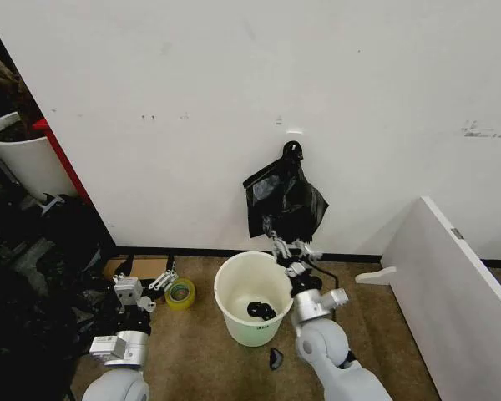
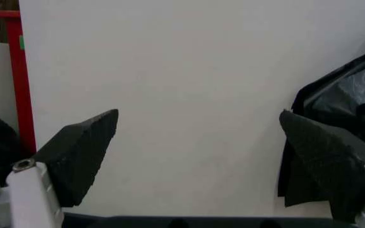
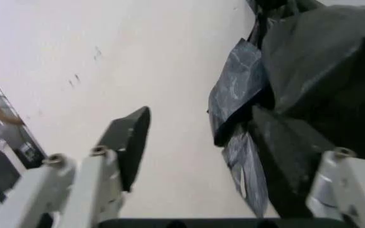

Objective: Place the garbage bag over the trash bin.

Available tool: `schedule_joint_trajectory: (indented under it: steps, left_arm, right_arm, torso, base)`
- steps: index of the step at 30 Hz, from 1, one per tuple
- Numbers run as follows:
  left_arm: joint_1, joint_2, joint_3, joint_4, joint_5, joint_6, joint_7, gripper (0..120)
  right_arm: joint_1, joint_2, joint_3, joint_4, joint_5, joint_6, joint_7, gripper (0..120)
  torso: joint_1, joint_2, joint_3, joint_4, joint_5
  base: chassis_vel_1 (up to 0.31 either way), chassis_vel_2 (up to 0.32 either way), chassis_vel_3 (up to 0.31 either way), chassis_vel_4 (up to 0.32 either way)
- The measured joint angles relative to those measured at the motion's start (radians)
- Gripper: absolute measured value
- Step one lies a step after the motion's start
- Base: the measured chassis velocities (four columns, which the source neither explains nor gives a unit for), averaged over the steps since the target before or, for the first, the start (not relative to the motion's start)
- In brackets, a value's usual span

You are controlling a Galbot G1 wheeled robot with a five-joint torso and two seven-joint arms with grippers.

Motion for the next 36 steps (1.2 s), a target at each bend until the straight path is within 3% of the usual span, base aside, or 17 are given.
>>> schedule_joint_trajectory:
  steps: [5,7,17,23,28,32,34,36]
  left_arm:
    - [-0.006,0.007,0.002,0.012,-0.005,-0.003,-0.002,100]
    - [-0.007,0.009,0.002,0.013,-0.007,-0.004,-0.003,100]
    - [-0.011,0.019,-0.006,0.026,-0.026,-0.015,-0.013,100]
    - [-0.011,0.012,0.003,0.026,-0.018,-0.016,-0.012,100]
    - [-0.010,0.008,0.005,0.025,-0.009,-0.016,-0.011,100]
    - [-0.003,0.007,-0.001,0.019,-0.007,-0.016,-0.012,100]
    - [-0.003,0.007,-0.004,0.019,-0.007,-0.017,-0.013,100]
    - [0.000,0.007,-0.007,0.019,-0.007,-0.022,-0.014,100]
  right_arm:
    - [0.062,-0.004,0.010,-0.071,-0.044,-0.009,0.029,88]
    - [0.068,-0.004,0.010,-0.074,-0.041,-0.019,0.042,92]
    - [0.001,0.012,0.014,0.043,-0.071,-0.088,0.203,91]
    - [0.020,0.022,0.020,0.000,-0.086,-0.102,0.260,93]
    - [0.080,0.031,0.020,-0.069,-0.061,-0.101,0.255,83]
    - [0.116,0.043,0.020,-0.109,-0.047,-0.099,0.245,66]
    - [0.117,0.043,0.020,-0.112,-0.047,-0.098,0.239,65]
    - [0.115,0.040,0.020,-0.118,-0.050,-0.093,0.226,53]
  torso:
    - [0.000,0.000,0.000,-0.0001,0.0001]
    - [0.000,0.000,0.000,-0.0002,0.0001]
    - [0.000,0.000,0.000,-0.0003,0.0001]
    - [0.000,0.000,0.000,-0.0002,0.0002]
    - [0.000,0.000,0.000,0.0000,0.0002]
    - [0.000,0.000,0.000,0.0000,0.0002]
    - [0.000,0.000,0.000,0.0000,0.0002]
    - [0.000,0.000,0.000,-0.0001,0.0001]
  base:
    - [0.000,0.000,0.000,0.000]
    - [0.000,0.000,0.000,0.000]
    - [0.000,0.000,0.000,0.000]
    - [0.000,0.000,0.000,0.000]
    - [0.000,0.000,0.000,0.000]
    - [0.000,0.000,0.000,0.000]
    - [0.000,0.000,0.000,0.000]
    - [0.000,0.000,0.000,0.000]
